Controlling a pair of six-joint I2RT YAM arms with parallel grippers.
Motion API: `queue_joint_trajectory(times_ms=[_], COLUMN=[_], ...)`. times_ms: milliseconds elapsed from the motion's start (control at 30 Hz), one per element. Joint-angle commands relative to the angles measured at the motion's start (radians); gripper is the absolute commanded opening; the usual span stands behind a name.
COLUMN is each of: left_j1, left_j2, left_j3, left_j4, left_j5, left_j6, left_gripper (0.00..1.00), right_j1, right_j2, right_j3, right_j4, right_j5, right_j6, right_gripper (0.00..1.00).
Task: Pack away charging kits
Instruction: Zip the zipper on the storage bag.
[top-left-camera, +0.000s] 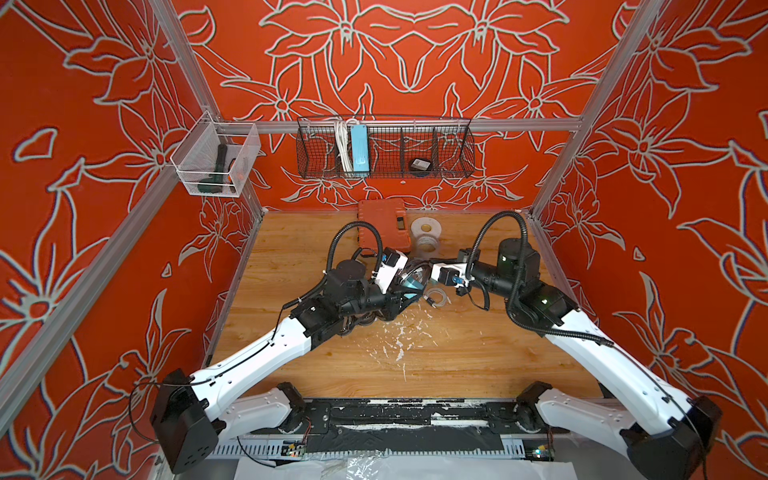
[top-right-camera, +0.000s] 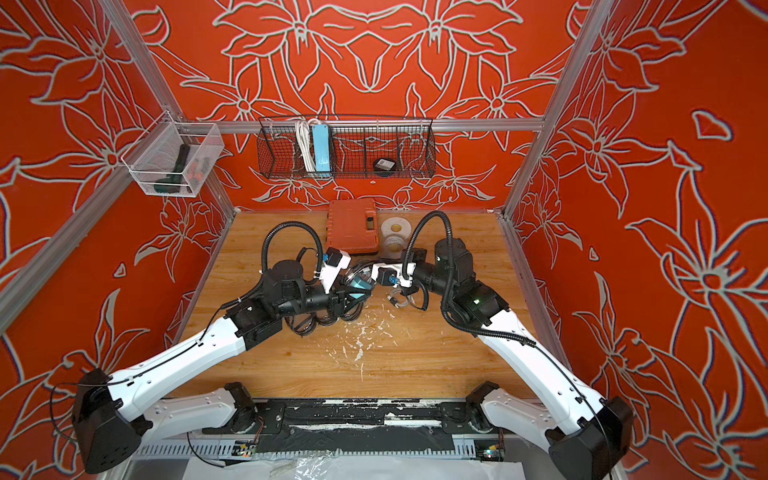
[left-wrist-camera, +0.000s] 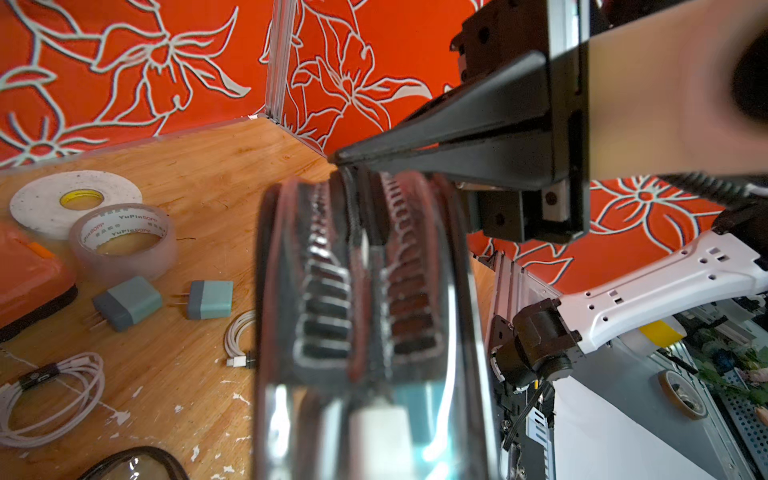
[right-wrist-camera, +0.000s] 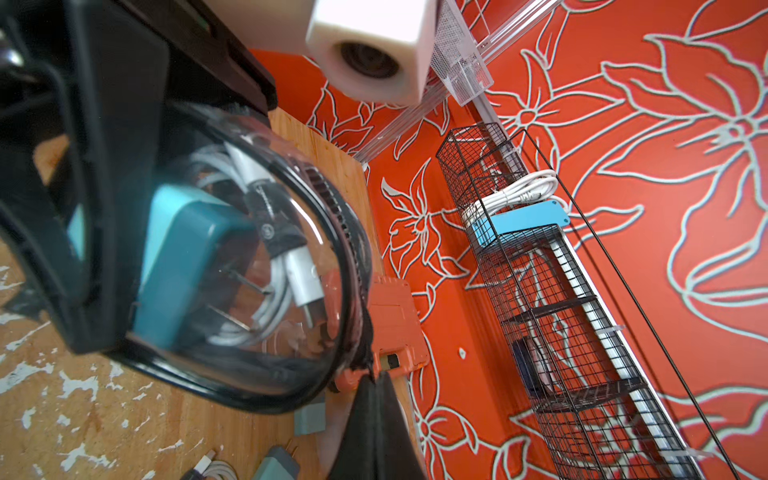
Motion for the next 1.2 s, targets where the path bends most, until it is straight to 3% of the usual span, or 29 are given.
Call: queue_joint_trajectory(times_ms=[0,233,433,733,1033,1167], left_j1=[-0.027,-0.040,-0.056,-0.064,-0.076,-0.076], left_j2=[-0.036,0.011,0.071,0.108,0.110,0.083], left_j3=[-0.038,-0.016,0.005,0.023,0.021,0.013], left_j4=[-0.064,-0.089,-0.124,-0.153,-0.158,-0.124], left_j5=[0.118,0.122,0.090,0.065,0.065,0.096], left_j6=[0.029,0.045,0.064,0.085,0.103,0.107], left_gripper=[0.00,0.00,0.00,0.00,0.00,0.00], right_j1=[-0.065,-0.064,-0.064,-0.050,-0.057,-0.059], right_j2=[-0.007,-0.029,0.024,0.049,0.076,0.036], right_j3=[0.065,0.065,0.143,0.175,0.159,0.135], right_j4=[0.132,0.108,0.023,-0.066,-0.117,-0.136], right_j5=[0.010,-0.161,-0.112,-0.174,0.028,-0.083], right_j6=[0.056,0.057,0.002,-0.125,-0.304,-0.268], right_gripper=[0.00,0.00,0.00,0.00,0.00,0.00])
